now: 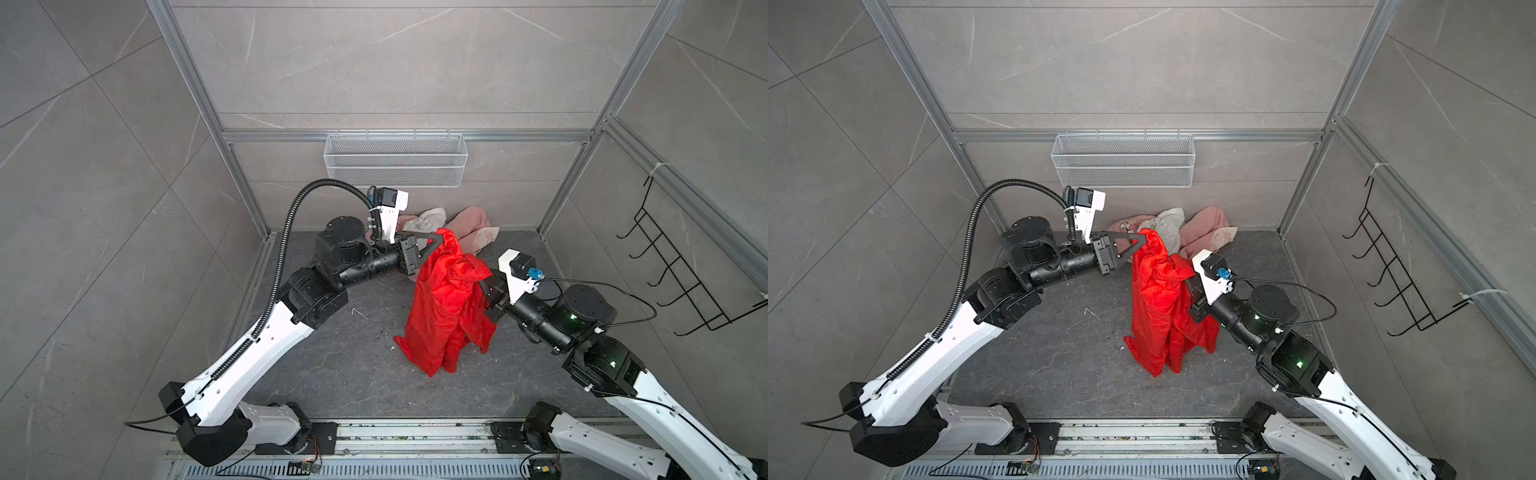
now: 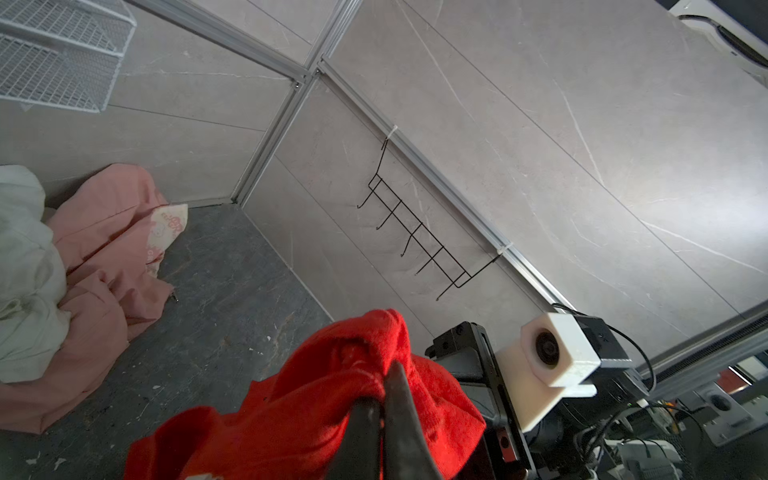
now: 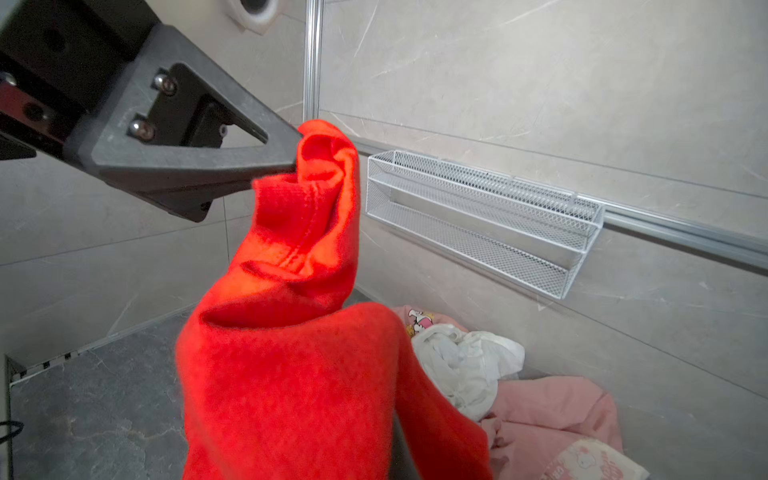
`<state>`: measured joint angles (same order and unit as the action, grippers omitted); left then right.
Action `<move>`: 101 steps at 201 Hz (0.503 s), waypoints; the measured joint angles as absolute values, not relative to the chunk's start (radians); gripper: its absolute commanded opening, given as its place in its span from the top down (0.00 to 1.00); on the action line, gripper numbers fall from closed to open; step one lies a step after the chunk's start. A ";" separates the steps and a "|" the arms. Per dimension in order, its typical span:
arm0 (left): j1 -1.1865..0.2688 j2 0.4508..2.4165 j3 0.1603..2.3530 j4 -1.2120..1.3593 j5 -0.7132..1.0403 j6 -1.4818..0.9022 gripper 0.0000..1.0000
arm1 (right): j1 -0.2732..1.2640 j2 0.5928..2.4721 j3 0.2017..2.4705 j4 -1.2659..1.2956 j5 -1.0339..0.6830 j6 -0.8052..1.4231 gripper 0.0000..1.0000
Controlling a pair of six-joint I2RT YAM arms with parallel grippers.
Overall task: Pick out a specific cloth from the pile
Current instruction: 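Pull the red cloth toward the robot with both grippers, away from the pile, then lower the red cloth onto the table nearer the robot with both grippers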
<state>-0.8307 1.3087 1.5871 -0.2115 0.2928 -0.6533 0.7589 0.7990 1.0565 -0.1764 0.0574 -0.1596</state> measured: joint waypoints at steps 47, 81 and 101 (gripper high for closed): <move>-0.831 1.255 1.400 -0.205 0.222 -0.652 1.00 | 0.759 0.805 1.001 -0.214 0.056 -0.149 1.00; -0.831 1.194 1.288 -0.218 0.177 -0.650 1.00 | 0.759 0.812 0.992 -0.217 0.053 -0.149 1.00; -0.831 1.155 1.213 -0.225 0.156 -0.651 1.00 | 0.759 0.812 0.984 -0.218 0.052 -0.137 1.00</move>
